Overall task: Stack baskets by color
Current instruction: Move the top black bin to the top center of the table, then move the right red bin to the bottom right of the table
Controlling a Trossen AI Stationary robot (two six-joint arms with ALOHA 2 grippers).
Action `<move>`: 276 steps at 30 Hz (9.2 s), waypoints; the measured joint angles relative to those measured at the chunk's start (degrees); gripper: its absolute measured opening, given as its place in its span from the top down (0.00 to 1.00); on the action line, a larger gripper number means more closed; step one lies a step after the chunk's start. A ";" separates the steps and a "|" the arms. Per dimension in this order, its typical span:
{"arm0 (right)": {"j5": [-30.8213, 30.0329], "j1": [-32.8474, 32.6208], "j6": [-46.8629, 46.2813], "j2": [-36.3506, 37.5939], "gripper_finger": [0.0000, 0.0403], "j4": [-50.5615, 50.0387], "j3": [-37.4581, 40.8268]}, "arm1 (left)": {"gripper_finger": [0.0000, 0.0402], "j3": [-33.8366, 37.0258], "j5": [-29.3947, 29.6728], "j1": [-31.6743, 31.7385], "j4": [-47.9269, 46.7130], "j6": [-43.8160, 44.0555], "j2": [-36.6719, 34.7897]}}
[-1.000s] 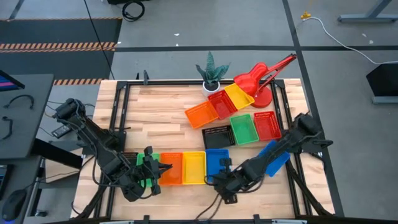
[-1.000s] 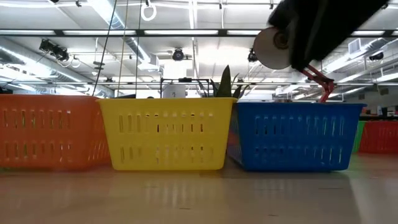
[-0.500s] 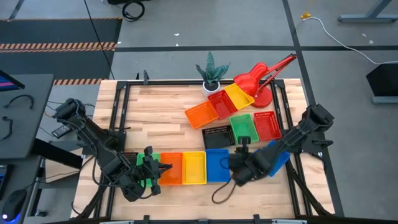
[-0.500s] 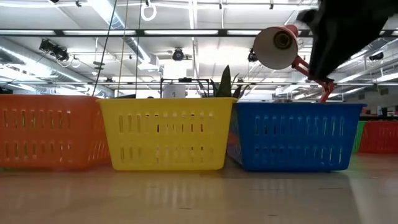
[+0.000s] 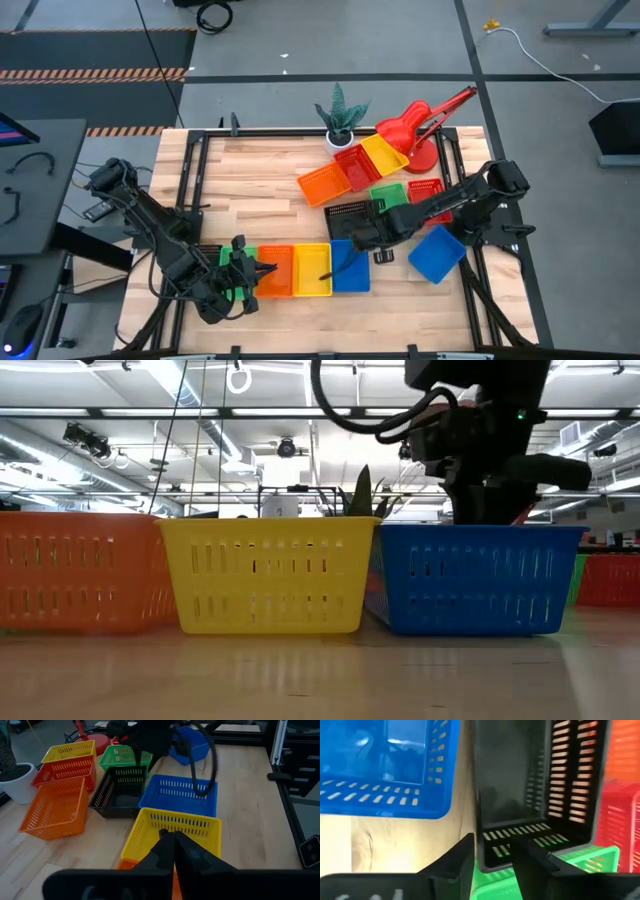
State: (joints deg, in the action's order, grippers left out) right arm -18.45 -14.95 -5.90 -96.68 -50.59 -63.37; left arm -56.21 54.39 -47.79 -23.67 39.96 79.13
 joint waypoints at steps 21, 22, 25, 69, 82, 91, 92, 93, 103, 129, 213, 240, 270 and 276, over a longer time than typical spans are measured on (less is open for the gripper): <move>1.59 10.10 -0.97 -1.25 0.97 12.51 0.02 | 0.96 0.00 0.02 0.04 -0.24 1.31 0.04; 1.49 10.78 -0.35 -1.25 0.97 13.68 0.02 | 0.96 0.00 0.02 0.06 -0.25 1.31 0.04; 0.30 12.86 1.62 -1.25 0.96 17.73 0.02 | 0.97 0.00 0.02 0.05 -0.25 1.27 0.04; 3.51 -36.85 -58.08 10.55 0.68 0.25 -6.16 | 0.96 0.00 0.02 0.07 -0.49 1.27 0.04; 6.10 -40.76 -71.55 10.55 0.68 -7.83 -4.96 | 0.95 0.00 0.02 0.07 -0.56 1.23 0.04; 5.59 -41.27 -80.08 10.53 0.61 -11.69 1.75 | 0.97 0.00 0.02 0.07 -0.56 1.25 0.04; 4.65 -41.27 -80.04 10.53 0.60 -11.60 2.36 | 0.97 0.00 0.02 0.07 -0.56 1.25 0.04; 3.24 -41.27 -79.65 10.53 0.58 -11.58 2.83 | 0.97 0.00 0.02 0.07 -0.56 1.28 0.04; -8.62 -29.70 -57.59 10.51 0.55 -11.03 3.93 | 0.97 0.00 0.05 0.11 -0.25 1.29 0.04; -3.52 -3.61 -14.59 17.12 0.55 -11.07 3.96 | 0.95 0.02 0.04 0.02 -0.21 1.38 0.04; 3.16 -28.25 -42.62 -11.29 0.98 -16.46 -22.01 | 0.97 0.00 -0.20 -0.02 0.29 1.36 1.90; -7.21 -26.44 -43.56 -4.86 0.68 -22.86 -22.04 | 0.97 0.00 -0.20 -0.01 0.43 1.33 1.90; -4.12 -19.54 -34.50 -5.36 0.98 -4.74 -10.19 | 0.95 0.00 -0.20 -0.02 1.14 1.40 1.90; -10.38 -23.95 -34.38 -5.21 0.98 -7.75 -15.53 | 0.95 0.00 -0.22 -0.02 1.12 1.38 1.90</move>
State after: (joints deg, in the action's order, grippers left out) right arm -28.83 -38.90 -40.27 -101.89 -58.34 -78.90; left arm -56.21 54.17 -47.81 -22.55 41.34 81.03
